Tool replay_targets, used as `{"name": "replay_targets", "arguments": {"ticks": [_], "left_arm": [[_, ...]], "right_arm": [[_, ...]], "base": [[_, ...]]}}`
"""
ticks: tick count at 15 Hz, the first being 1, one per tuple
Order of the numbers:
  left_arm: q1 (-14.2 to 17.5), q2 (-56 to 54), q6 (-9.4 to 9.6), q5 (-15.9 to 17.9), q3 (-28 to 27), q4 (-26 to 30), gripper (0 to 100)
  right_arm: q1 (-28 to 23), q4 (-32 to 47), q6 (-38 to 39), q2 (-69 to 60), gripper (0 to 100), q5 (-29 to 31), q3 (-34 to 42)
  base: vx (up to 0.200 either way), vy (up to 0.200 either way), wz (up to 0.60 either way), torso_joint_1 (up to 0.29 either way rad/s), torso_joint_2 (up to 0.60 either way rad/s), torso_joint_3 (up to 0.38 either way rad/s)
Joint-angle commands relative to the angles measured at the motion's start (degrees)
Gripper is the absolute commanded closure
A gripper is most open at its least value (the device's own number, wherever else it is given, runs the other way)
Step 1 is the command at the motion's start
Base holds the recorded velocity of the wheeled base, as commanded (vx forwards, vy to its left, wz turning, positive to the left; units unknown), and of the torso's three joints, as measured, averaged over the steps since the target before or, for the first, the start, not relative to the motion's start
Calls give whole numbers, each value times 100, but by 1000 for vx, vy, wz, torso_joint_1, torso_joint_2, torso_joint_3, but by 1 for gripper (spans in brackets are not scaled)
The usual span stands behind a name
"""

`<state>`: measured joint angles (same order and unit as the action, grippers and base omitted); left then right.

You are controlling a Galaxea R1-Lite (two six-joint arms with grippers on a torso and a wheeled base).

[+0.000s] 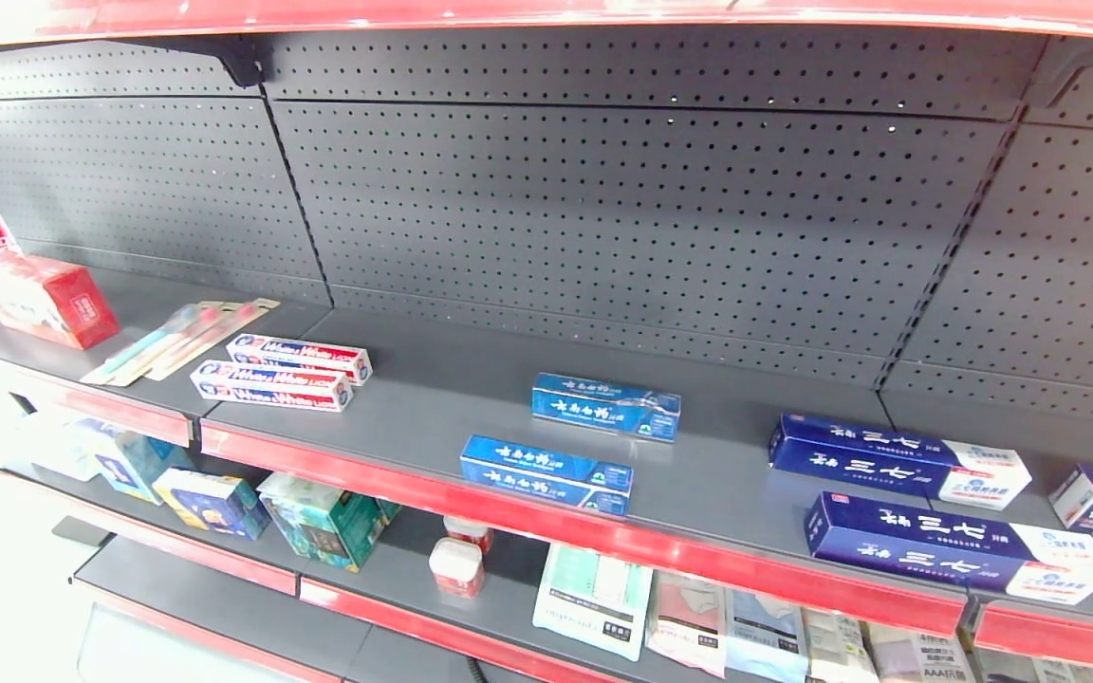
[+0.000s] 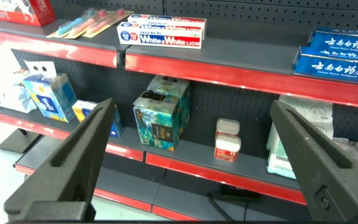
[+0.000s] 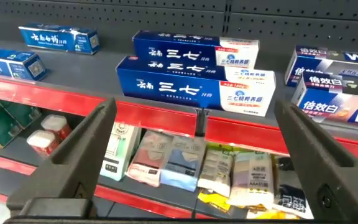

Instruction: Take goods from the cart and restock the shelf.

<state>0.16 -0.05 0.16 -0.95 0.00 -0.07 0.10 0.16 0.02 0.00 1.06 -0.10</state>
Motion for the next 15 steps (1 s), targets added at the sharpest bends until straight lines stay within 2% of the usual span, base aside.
{"name": "replay_targets", "arguments": {"ticks": [1, 4, 15], "left_arm": [[2, 5, 2, -2, 0, -1, 0], [2, 5, 2, -2, 0, -1, 0], [2, 14, 2, -2, 0, 7, 0]], "right_arm": [[-1, 2, 15, 9, 0, 8, 1], [-1, 2, 6, 9, 0, 8, 1], [-1, 2, 6, 9, 0, -1, 1]], "base": [[0, 0, 0, 0, 0, 0], [0, 0, 0, 0, 0, 0], [0, 0, -600, 2, 0, 2]]}}
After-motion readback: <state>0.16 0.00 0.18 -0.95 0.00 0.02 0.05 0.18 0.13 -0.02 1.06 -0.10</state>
